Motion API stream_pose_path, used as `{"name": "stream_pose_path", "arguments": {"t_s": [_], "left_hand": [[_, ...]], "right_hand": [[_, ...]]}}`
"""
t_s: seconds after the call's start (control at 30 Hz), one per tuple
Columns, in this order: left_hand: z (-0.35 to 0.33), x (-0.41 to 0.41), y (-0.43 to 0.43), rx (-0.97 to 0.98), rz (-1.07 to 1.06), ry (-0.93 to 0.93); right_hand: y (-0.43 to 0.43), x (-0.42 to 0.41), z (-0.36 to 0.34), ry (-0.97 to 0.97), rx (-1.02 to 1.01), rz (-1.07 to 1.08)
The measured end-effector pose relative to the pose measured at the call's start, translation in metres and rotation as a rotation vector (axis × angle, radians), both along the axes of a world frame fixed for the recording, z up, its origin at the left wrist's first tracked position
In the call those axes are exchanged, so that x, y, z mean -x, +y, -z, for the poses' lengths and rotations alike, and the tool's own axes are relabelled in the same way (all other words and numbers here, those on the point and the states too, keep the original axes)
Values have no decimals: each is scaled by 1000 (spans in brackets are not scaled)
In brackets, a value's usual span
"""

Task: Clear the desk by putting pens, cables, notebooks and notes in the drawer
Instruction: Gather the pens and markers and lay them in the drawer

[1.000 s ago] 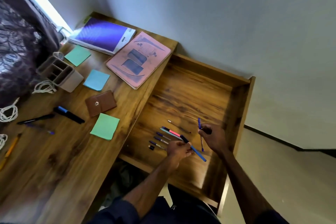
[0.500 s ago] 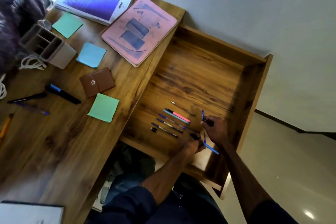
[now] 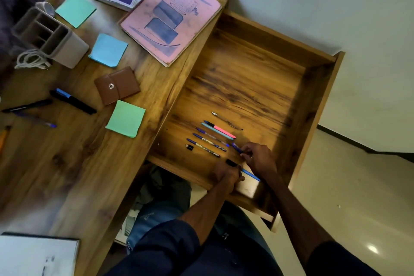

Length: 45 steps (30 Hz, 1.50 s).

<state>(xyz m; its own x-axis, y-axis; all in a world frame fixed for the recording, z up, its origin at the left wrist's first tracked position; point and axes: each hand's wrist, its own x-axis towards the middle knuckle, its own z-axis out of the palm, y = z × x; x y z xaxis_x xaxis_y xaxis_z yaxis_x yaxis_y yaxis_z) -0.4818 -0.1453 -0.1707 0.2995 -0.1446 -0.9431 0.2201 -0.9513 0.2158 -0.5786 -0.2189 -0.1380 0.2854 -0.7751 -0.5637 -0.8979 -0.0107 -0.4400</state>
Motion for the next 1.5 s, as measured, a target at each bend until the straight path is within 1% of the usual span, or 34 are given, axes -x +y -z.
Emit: {"name": "stream_pose_path", "arguments": {"t_s": [0.13, 0.27, 0.67, 0.87, 1.07, 1.2, 1.3, 1.4, 1.47, 1.5], "left_hand": [[6, -2, 3, 14, 53, -3], [4, -6, 3, 65, -4, 49], [11, -13, 4, 86, -34, 64], [16, -17, 5, 63, -5, 22], [42, -17, 11, 52, 62, -4], [18, -26, 6, 85, 85, -24], [6, -33, 5, 112, 180, -34], [-17, -47, 6, 231, 395, -137], [-40, -59, 6, 330, 558, -195], [-51, -66, 6, 378, 603, -217]], "right_hand": [[7, 0, 1, 64, -3, -140], [16, 3, 3, 92, -11, -198], [25, 4, -1, 66, 48, -194], [29, 2, -10, 50, 96, -151], [30, -1, -14, 45, 88, -123], [29, -2, -15, 64, 95, -130], [32, -4, -15, 67, 118, -101], [33, -12, -22, 75, 196, -68], [33, -24, -30, 53, 228, -49], [33, -32, -35, 31, 238, -43]]}}
